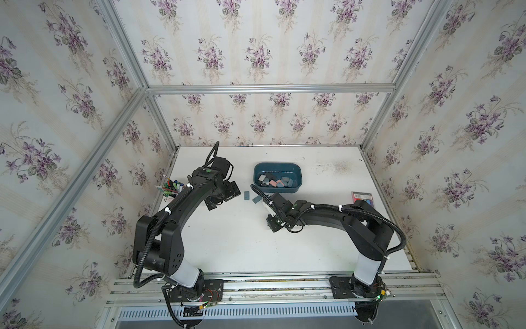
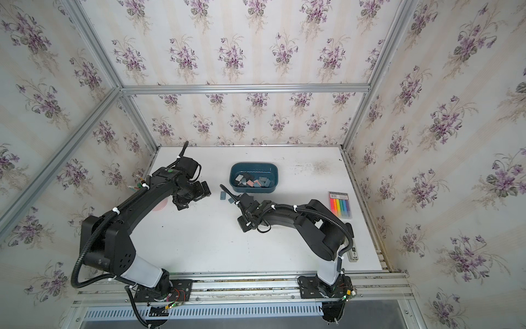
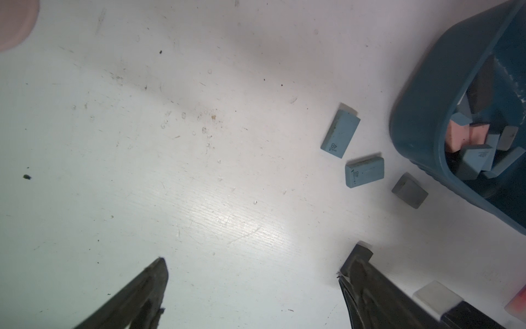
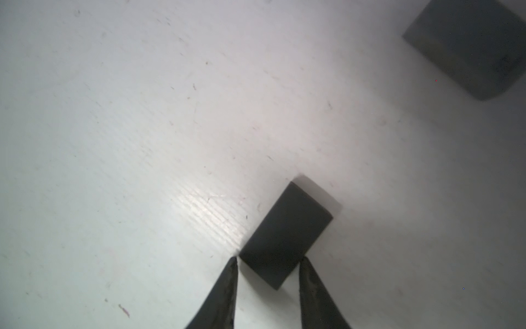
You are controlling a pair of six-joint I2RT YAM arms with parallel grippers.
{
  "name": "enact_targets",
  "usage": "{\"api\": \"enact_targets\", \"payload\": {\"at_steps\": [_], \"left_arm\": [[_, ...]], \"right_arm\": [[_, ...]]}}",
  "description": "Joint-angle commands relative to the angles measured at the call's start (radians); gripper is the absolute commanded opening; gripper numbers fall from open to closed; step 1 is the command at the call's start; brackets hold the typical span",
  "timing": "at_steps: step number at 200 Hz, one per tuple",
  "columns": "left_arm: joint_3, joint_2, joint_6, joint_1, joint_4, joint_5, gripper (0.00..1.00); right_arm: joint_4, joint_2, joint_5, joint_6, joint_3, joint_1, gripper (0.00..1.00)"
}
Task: Put the eraser in the storage box
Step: Pick up the eraser from the center of the board.
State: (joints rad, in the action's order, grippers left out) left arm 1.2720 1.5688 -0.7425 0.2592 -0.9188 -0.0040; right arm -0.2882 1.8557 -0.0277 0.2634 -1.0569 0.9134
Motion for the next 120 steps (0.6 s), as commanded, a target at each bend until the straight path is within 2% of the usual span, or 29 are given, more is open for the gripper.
{"api": "enact_targets", "payload": {"at_steps": [1,17,66,99,120], "left_arm": [[0.003,-0.001,0.006,-0.003,-0.01,0.0,0.99],[0.003,0.001,0.007,-0.005,-0.011,0.001,0.99],[-0.002,0.001,0.009,-0.009,-0.007,0.004,0.99],[-0.005,0.008,0.01,-0.012,0.0,0.019,0.99],[-0.004,0.01,0.011,-0.015,0.001,0.025,0.99]], "right_arm": [[-0.155,0.043,0.005,0.032,-0.002,0.001,0.39],[-0.152,0.06,0.005,0.054,-0.021,0.002,0.43],[-0.151,0.094,0.012,0.105,-0.051,0.0,0.43],[-0.144,0.103,0.018,0.12,-0.039,0.001,0.39],[-0.144,0.098,0.015,0.119,-0.031,0.0,0.33]]}}
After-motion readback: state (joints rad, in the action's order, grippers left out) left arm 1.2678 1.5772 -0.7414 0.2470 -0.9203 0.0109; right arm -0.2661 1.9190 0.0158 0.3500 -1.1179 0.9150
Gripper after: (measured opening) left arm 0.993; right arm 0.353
